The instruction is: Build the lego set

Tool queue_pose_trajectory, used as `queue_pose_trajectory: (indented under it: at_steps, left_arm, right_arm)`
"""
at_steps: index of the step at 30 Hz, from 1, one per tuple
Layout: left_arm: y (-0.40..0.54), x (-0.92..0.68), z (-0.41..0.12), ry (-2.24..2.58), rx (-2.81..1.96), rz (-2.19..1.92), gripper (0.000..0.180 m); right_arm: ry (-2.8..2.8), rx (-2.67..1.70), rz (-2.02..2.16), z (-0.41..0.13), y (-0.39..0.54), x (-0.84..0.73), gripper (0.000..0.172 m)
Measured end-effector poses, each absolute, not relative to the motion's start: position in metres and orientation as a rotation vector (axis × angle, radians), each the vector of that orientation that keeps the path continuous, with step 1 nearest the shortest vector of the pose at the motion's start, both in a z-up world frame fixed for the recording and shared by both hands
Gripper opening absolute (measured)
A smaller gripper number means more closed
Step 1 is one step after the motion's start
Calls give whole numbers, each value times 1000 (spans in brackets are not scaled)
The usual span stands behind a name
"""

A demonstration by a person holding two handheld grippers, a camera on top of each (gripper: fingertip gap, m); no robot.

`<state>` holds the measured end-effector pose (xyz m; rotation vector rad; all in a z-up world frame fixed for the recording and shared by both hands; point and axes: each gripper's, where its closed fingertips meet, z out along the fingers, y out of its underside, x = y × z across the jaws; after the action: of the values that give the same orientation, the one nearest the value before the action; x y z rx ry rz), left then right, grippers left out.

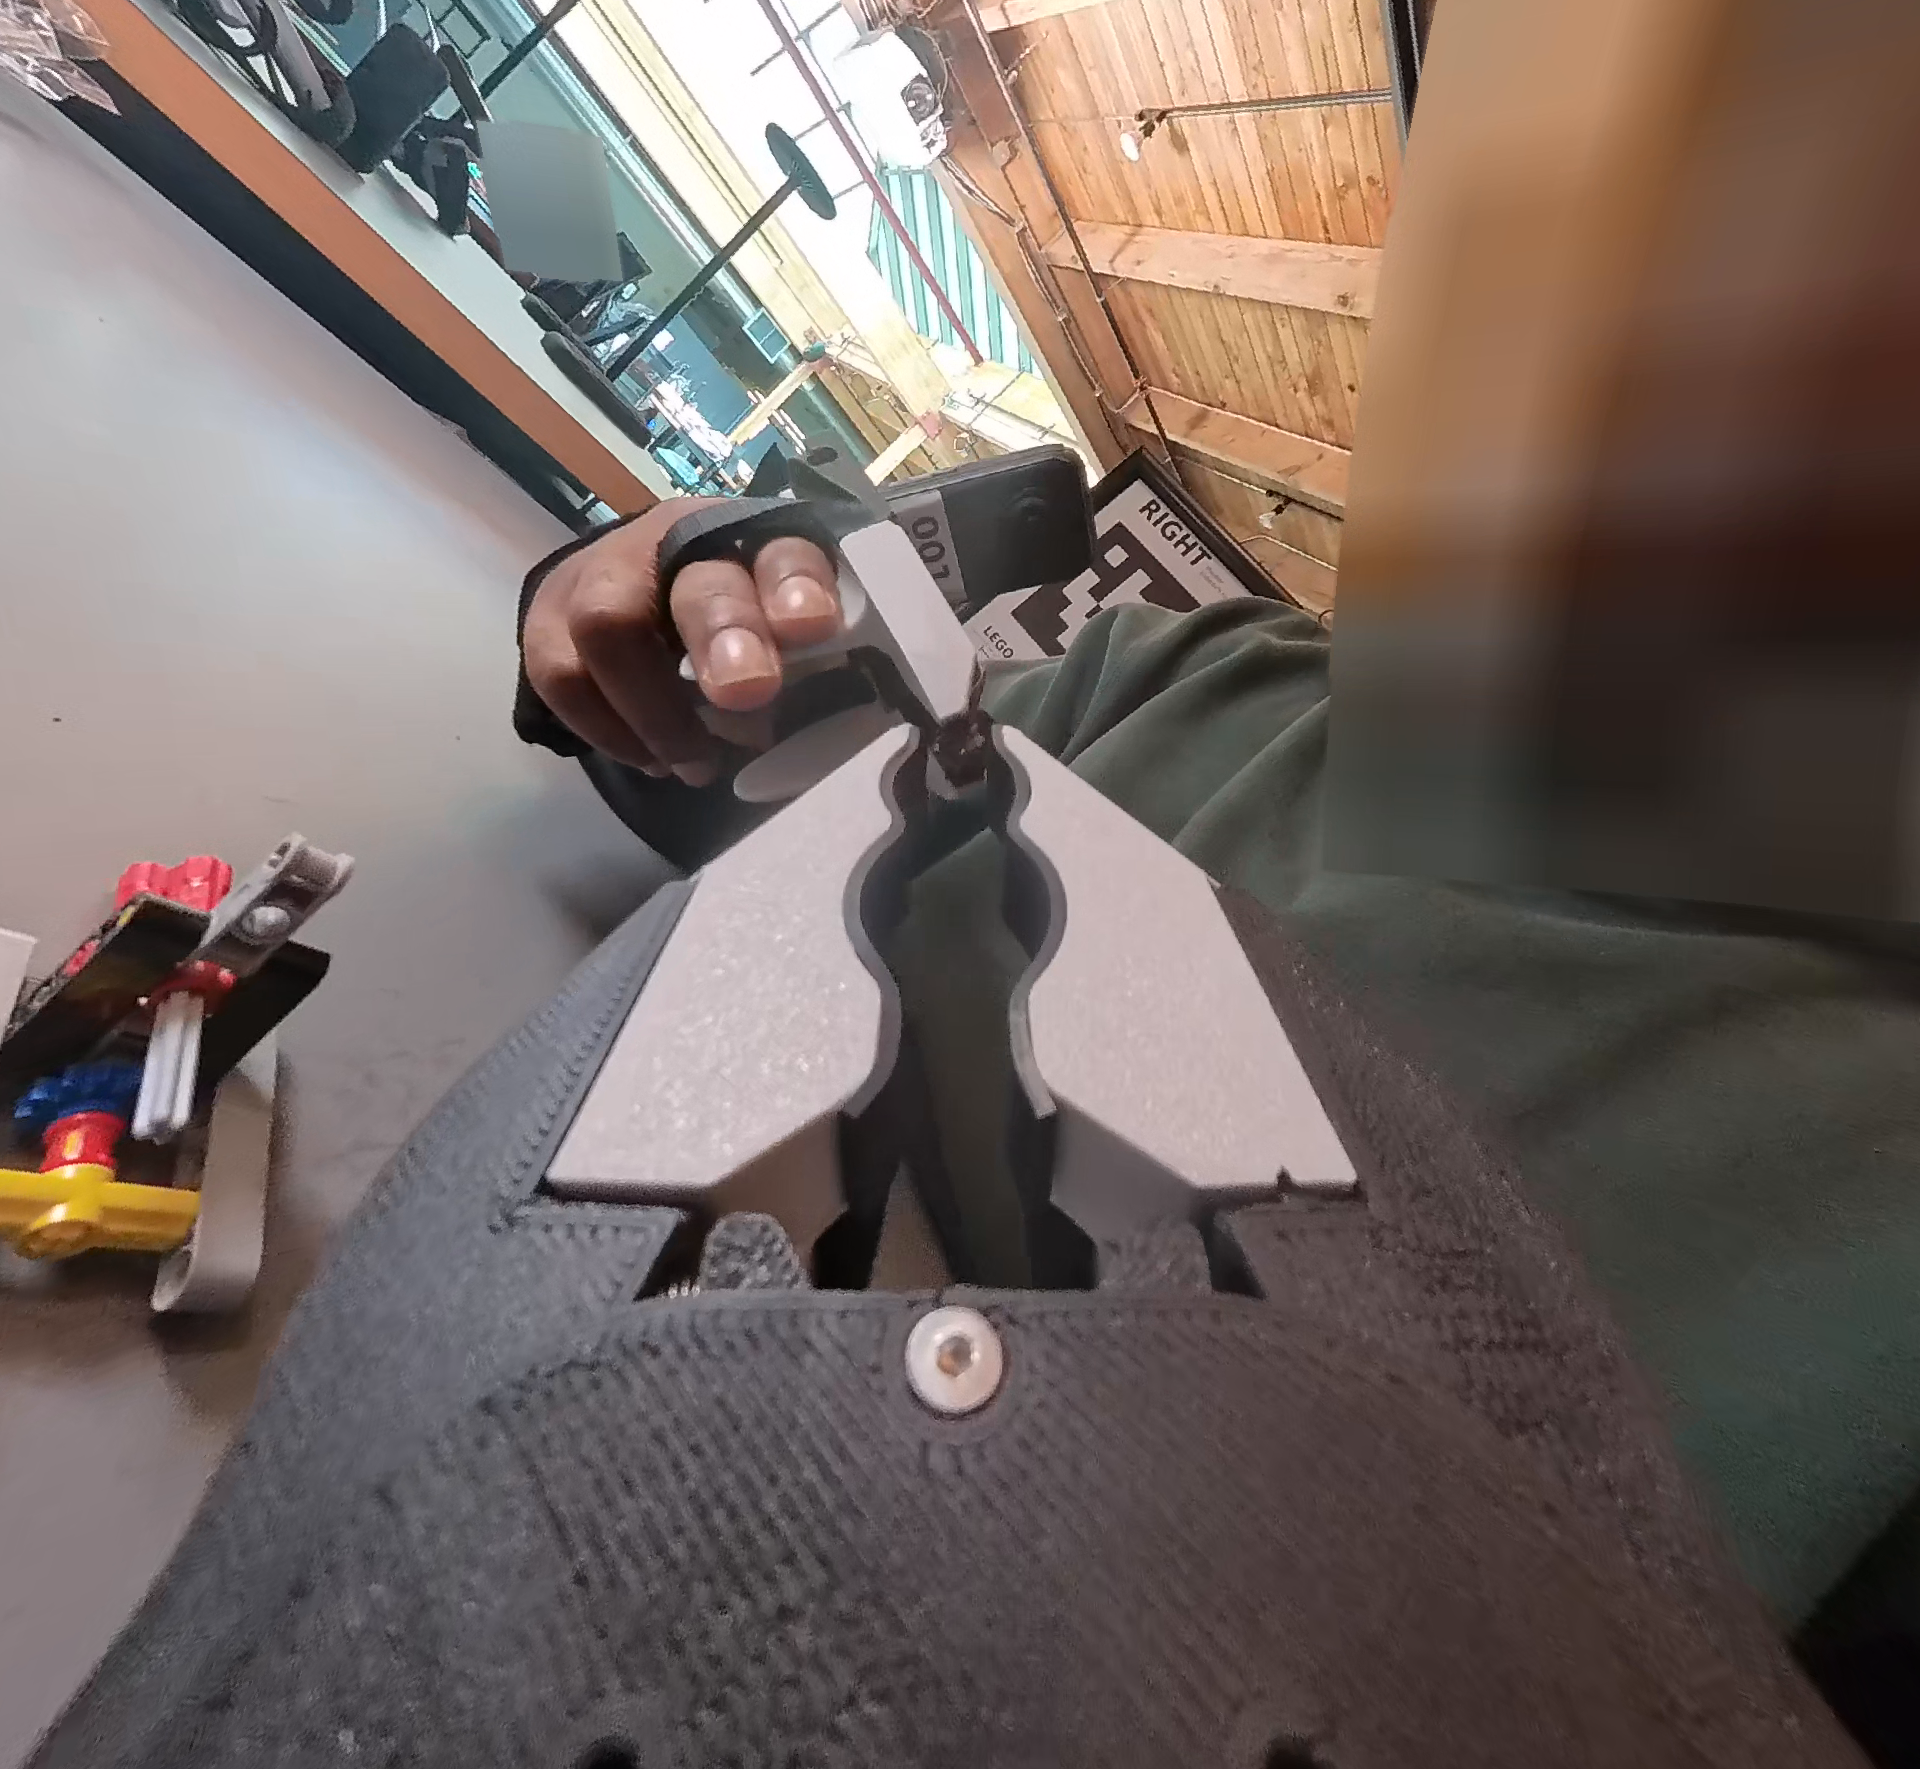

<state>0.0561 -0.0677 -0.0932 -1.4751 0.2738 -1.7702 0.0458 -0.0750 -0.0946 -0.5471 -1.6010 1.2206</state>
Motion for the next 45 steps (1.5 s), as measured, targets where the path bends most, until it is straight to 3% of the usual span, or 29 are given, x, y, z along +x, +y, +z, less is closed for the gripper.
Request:
queue_pose_trajectory:
  at_steps: [23, 45]
  left_arm:
    - [-73, 59, -98, 340, -1524, -1727, 7]
    - [-60, 49, -117, 529, -1666, -1193, 6]
  right_arm:
    - [-1616, -542, 1212, -98, -78, 47, 8]
    - [-1672, -598, 1047, -118, -63, 38, 9]
